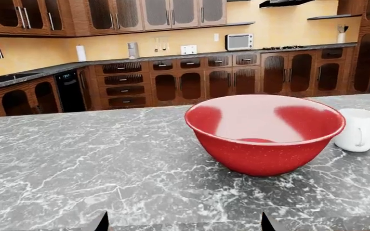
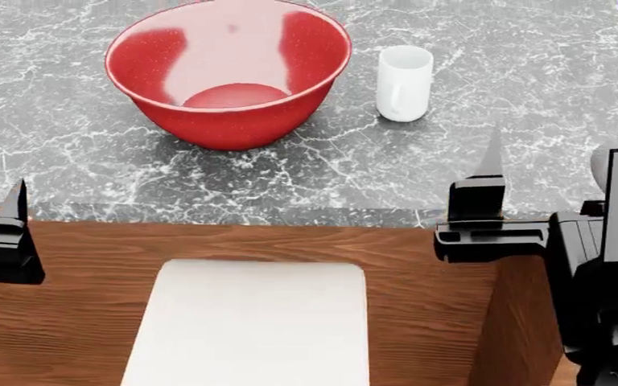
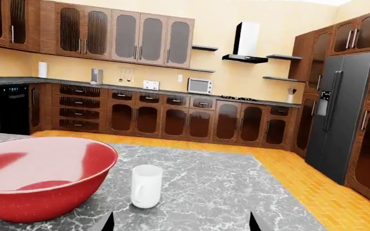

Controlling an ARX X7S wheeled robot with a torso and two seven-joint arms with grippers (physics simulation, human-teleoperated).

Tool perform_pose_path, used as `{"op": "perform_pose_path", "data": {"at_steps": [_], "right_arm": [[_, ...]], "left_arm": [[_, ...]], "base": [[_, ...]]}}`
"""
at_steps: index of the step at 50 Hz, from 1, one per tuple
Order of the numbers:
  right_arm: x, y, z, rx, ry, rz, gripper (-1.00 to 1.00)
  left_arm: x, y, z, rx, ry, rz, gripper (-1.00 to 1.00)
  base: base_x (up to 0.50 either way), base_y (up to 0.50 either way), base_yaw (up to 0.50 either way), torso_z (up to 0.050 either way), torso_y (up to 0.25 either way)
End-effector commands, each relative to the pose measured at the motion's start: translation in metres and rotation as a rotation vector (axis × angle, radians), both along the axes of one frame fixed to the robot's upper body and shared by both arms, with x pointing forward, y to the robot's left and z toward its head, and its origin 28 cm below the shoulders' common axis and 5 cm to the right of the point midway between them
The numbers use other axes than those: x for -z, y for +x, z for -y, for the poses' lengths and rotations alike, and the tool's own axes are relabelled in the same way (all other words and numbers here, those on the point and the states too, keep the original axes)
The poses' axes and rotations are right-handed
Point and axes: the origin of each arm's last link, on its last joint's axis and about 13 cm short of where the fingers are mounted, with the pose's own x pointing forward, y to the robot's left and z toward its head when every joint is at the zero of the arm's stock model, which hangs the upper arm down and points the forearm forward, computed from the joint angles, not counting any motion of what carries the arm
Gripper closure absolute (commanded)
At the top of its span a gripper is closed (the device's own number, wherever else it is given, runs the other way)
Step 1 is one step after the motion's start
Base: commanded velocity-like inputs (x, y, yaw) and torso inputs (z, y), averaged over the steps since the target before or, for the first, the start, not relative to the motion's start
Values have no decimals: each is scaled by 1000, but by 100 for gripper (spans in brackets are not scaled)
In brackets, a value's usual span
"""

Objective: Place the cup inside the bowl on the dining table and move the bowl to any counter.

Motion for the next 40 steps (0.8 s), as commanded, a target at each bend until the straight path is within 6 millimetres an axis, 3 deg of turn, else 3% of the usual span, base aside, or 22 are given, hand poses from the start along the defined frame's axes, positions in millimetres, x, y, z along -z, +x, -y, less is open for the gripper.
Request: {"op": "perform_pose_path", "data": {"at_steps": [1,40], "right_arm": [[-4,-9,4,5,34,-18,-100],[-2,-9,1,-5,34,-36,-100]], "left_arm": [[-5,-1,-2,3,0,-8,-100],[-5,-2,-2,20,16,-12,-100]], "base": [[500,0,0,0,0],[479,52,0,0,1]]}}
